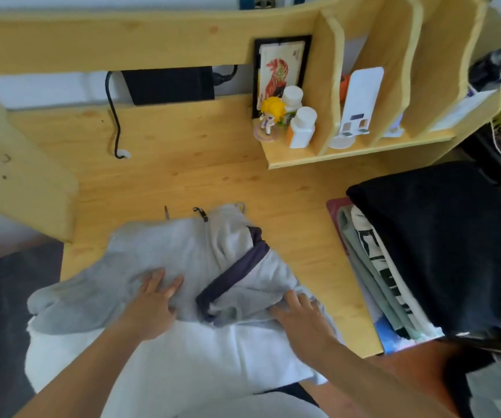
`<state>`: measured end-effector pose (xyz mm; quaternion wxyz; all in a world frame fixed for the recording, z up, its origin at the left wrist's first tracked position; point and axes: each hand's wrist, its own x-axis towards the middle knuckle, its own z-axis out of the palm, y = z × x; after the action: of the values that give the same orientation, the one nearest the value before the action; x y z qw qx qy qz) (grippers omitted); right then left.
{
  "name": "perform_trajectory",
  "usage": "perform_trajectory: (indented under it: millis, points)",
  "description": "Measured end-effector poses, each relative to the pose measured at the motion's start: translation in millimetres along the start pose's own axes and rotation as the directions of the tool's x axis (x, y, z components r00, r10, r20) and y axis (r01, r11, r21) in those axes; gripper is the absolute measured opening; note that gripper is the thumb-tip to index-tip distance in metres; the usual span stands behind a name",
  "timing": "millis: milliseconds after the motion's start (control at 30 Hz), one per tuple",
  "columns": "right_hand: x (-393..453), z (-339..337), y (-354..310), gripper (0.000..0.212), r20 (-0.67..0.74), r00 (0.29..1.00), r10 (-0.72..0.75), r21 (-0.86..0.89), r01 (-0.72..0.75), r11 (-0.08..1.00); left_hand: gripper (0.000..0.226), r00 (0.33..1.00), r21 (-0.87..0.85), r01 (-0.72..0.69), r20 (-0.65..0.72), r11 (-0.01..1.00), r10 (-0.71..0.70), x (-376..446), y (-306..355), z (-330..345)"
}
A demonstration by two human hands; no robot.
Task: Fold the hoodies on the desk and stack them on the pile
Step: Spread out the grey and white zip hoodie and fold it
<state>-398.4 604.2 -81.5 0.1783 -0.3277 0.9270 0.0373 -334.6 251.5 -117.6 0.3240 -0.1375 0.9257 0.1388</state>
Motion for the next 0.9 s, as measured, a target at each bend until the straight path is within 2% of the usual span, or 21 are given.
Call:
perform_trajectory:
  millis: [67,133,167,200,233,267,300,367,433,467,500,533,600,633,667,700,733,800,833,900]
  points:
    - [-5,3,6,0.059,-0.041,0.994,0.099,0.247,-0.086,0.965,0.073,1.0,-0.007,0.001,0.01,1.0,-0.001,-1,3,-2]
    - [-1,-3,13,0.045,-0.066,0.94,0.334,0.529,-0.251,0.811,0.076,1.0,-0.041,0.004,0.019,0.999,-0.003,-2,3,-4]
    - [3,-10,15,0.033,-0.139,0.91,0.39,0.585,-0.242,0.774,0.077,1.0,-0.05,0.0,0.019,0.999,0.001,-2,3,-6]
    - [7,-15,14,0.022,-0.264,0.892,0.367,0.569,-0.163,0.806,0.078,1.0,-0.049,-0.002,0.022,0.999,0.004,-3,4,-8]
    - [9,-18,8,0.012,-0.388,0.879,0.278,0.525,-0.038,0.85,0.078,1.0,-0.05,-0.004,0.027,0.999,0.006,-4,5,-10]
    - [10,-22,-2,0.006,-0.456,0.879,0.139,0.467,0.103,0.878,0.077,0.999,-0.061,0.002,0.037,0.998,0.001,-6,7,-12]
    - [9,-24,-16,0.012,-0.468,0.884,-0.006,0.392,0.214,0.895,0.077,0.999,-0.074,0.011,0.049,0.997,-0.007,-7,8,-14]
    - [5,-15,-51,0.046,-0.323,0.927,-0.191,0.242,0.276,0.93,0.075,0.997,-0.084,0.026,0.071,0.996,-0.02,-10,10,-16]
    - [1,3,-82,0.084,-0.052,0.985,-0.164,0.124,0.169,0.978,0.075,0.996,-0.087,0.021,0.086,0.996,-0.014,-10,10,-18]
    - [3,15,-92,0.09,0.026,0.994,-0.105,0.077,0.103,0.992,0.075,0.996,-0.095,0.021,0.091,0.995,-0.013,-10,10,-19]
    - [6,21,-99,0.084,0.059,0.997,-0.043,0.077,0.038,0.996,0.075,0.995,-0.103,0.029,0.095,0.994,-0.019,-10,11,-21]
    - [13,22,-102,0.066,0.023,1.0,0.018,0.138,-0.021,0.99,0.075,0.995,-0.108,0.036,0.099,0.994,-0.025,-11,12,-23]
    - [20,-4,-95,0.028,-0.086,0.985,0.15,0.388,-0.106,0.916,0.075,0.993,-0.085,0.036,0.114,0.996,-0.026,-13,16,-26]
    - [18,-28,-83,0.02,-0.109,0.967,0.229,0.514,-0.143,0.846,0.075,0.993,-0.07,0.035,0.115,0.997,-0.027,-15,18,-27]
    - [14,-56,-65,0.017,-0.125,0.931,0.343,0.636,-0.19,0.748,0.075,0.994,-0.062,0.039,0.106,0.997,-0.032,-15,19,-28]
    - [7,-90,-41,0.018,-0.147,0.864,0.482,0.736,-0.231,0.637,0.074,0.995,-0.056,0.043,0.096,0.998,-0.037,-16,20,-28]
    - [-3,-127,-14,0.022,-0.184,0.766,0.616,0.802,-0.246,0.544,0.074,0.995,-0.046,0.045,0.087,0.998,-0.041,-17,22,-29]
    - [-19,-181,49,0.027,-0.283,0.522,0.805,0.854,-0.245,0.459,0.072,0.997,-0.013,0.044,0.071,0.999,-0.043,-18,26,-28]
    - [-24,-199,81,0.026,-0.301,0.431,0.851,0.857,-0.269,0.44,0.072,0.997,-0.009,0.051,0.062,0.999,-0.05,-18,28,-27]
    - [-28,-216,133,0.024,-0.282,0.334,0.9,0.858,-0.332,0.392,0.072,0.995,0.004,0.071,0.067,0.997,-0.071,-17,31,-24]
